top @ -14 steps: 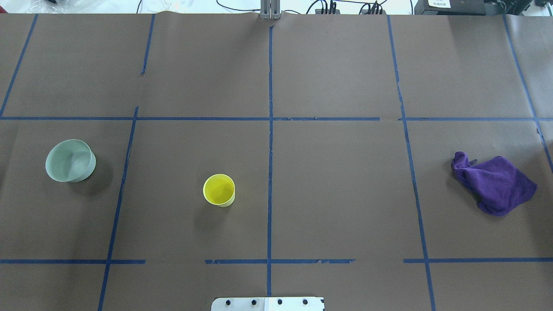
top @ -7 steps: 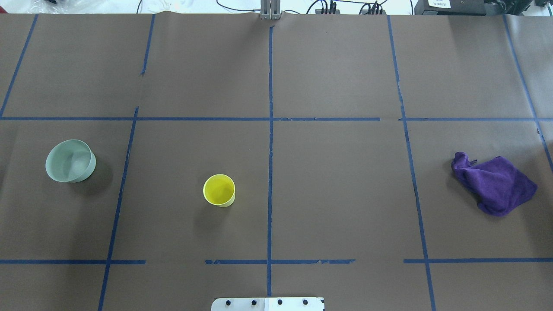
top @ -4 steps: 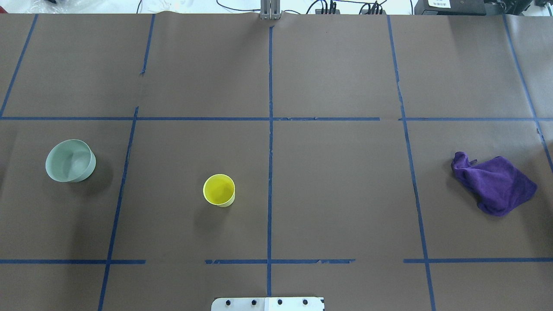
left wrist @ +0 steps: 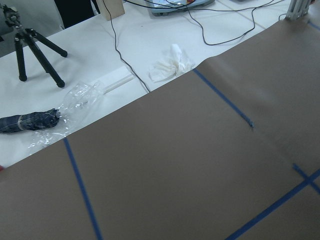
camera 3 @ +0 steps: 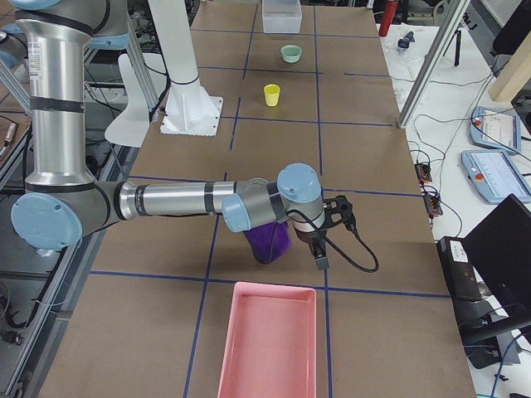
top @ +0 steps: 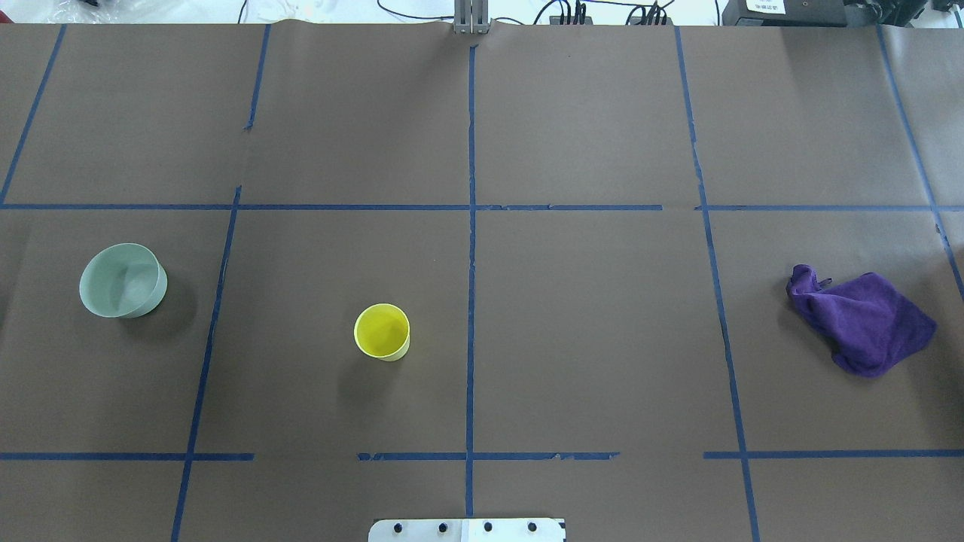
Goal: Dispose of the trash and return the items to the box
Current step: 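Reach the left gripper over the yellow paper cup and lower onto it, then close the left gripper on the yellow cup rim, then lift the yellow cup with the left gripper and carry it off the table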
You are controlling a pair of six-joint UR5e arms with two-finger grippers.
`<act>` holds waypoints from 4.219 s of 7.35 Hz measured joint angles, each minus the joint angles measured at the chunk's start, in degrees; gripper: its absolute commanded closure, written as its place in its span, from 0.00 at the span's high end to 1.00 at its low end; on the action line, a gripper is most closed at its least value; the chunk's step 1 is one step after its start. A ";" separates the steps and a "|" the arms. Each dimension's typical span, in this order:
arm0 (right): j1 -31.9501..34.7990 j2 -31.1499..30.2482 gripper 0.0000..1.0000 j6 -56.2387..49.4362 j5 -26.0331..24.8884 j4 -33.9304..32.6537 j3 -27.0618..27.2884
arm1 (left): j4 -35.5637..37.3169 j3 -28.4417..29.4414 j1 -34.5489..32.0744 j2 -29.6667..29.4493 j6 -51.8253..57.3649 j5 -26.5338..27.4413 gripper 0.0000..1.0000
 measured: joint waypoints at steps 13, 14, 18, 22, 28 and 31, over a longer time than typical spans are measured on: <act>-0.45 0.35 1.00 0.49 0.33 1.32 -1.34 | 46.27 -17.20 58.50 -20.45 -69.93 35.09 0.62; -0.47 0.34 1.00 0.48 0.35 1.32 -1.44 | 46.30 -17.11 58.68 -20.55 -70.12 35.02 0.61; -0.48 0.37 1.00 0.48 0.34 1.32 -1.52 | 46.09 -17.13 56.12 -20.26 -69.49 34.53 0.61; -0.51 0.38 1.00 0.40 0.33 1.34 -1.48 | 45.84 -13.87 55.55 -20.55 -69.42 34.79 0.01; -0.58 0.39 1.00 0.36 0.33 1.38 -1.42 | 46.25 -18.73 49.38 -19.87 -59.23 33.18 0.00; -1.16 0.50 1.00 0.48 0.98 3.41 -1.10 | 46.33 -20.78 30.26 -16.24 -34.31 20.91 0.00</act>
